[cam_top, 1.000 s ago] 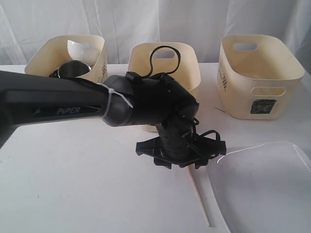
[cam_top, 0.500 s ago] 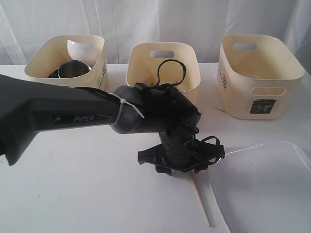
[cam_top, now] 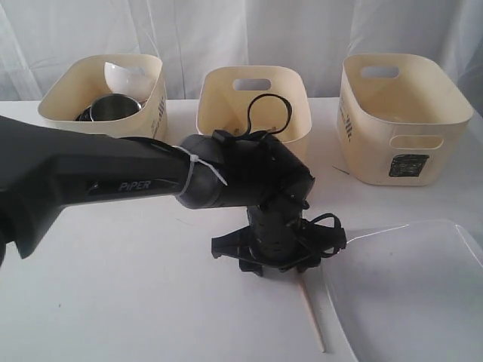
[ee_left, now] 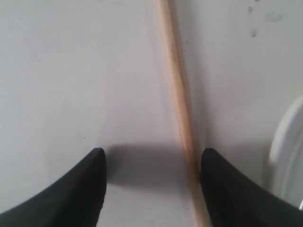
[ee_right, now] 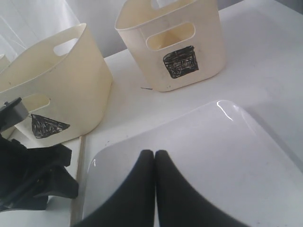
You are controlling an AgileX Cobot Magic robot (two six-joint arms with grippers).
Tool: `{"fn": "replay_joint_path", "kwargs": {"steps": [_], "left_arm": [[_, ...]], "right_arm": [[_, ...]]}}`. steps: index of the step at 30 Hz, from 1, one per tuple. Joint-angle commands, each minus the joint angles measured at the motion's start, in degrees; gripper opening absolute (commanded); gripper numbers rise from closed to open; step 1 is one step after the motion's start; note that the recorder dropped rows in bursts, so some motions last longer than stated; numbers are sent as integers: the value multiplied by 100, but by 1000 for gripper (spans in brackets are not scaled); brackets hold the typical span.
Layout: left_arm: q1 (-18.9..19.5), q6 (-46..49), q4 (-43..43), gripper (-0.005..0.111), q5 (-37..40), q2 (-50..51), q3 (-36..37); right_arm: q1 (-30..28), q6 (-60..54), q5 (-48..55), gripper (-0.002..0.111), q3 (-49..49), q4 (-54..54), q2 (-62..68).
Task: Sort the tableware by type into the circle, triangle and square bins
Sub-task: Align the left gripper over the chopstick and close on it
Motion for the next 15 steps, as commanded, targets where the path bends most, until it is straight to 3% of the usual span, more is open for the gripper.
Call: {"fn": "replay_joint_path", "kwargs": {"steps": [1,7,15], "left_arm": [[-37,-68,-107,63,1020,67,40],[-37,50,-52,63,1800,55,40],[-37,96,154,63,1711,-152,40]], "right_arm": [[2,1,-29,0,32,-9,-16],[2,1,-29,0,32,-9,-16],[2,1,-29,0,32,-9,-16]]}}
